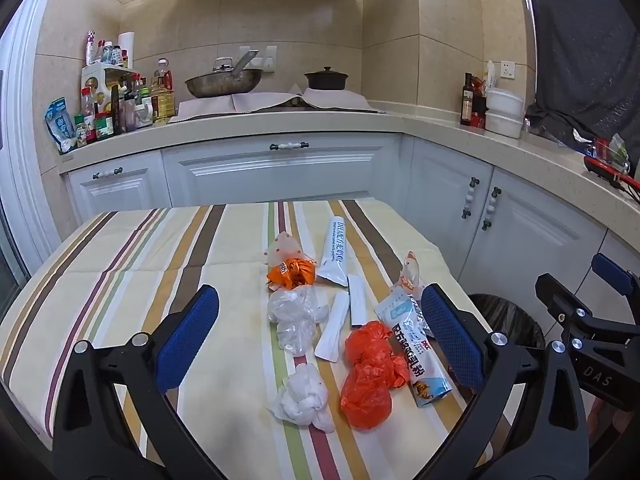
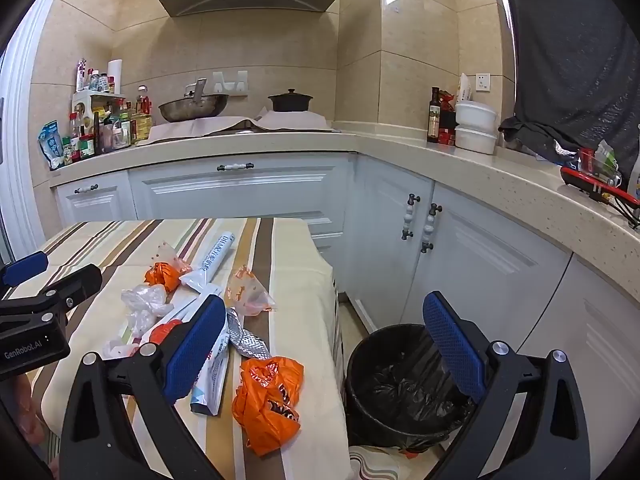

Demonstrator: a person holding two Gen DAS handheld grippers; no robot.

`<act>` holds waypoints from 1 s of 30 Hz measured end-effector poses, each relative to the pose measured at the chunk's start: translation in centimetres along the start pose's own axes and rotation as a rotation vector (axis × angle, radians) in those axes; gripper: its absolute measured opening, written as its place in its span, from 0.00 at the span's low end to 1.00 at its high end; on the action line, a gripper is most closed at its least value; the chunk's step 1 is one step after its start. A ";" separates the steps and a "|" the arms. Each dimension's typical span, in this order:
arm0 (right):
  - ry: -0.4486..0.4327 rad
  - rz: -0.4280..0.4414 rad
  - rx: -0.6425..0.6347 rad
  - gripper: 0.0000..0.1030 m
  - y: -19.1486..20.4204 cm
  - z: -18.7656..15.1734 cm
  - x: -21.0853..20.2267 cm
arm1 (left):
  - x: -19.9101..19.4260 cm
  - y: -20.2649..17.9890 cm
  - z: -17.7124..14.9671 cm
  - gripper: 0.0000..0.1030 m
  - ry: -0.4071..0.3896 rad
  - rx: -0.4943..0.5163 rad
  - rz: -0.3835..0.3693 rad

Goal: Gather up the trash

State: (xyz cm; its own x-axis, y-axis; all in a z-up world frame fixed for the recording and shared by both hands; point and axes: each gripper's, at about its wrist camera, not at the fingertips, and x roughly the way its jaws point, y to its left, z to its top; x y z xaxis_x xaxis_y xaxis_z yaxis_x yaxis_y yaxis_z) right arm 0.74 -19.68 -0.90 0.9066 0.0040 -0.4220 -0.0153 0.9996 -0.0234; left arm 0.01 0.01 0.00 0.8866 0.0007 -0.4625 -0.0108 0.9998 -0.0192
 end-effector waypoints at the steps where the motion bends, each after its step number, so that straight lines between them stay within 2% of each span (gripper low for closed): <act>1: -0.001 0.002 0.001 0.94 0.0 0.0 0.0 | 0.0 0.1 0.0 0.96 0.001 -0.003 0.000; 30: 0.008 -0.001 0.001 0.94 -0.3 -0.3 0.3 | 0.7 -0.6 -1.1 0.96 0.015 0.007 -0.002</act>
State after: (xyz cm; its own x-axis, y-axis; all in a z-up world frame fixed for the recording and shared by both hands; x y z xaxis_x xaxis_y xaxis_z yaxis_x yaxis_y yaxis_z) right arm 0.86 -19.98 -1.23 0.9033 0.0031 -0.4290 -0.0144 0.9996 -0.0232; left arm 0.16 -0.58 -1.27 0.8798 -0.0012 -0.4753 -0.0059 0.9999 -0.0135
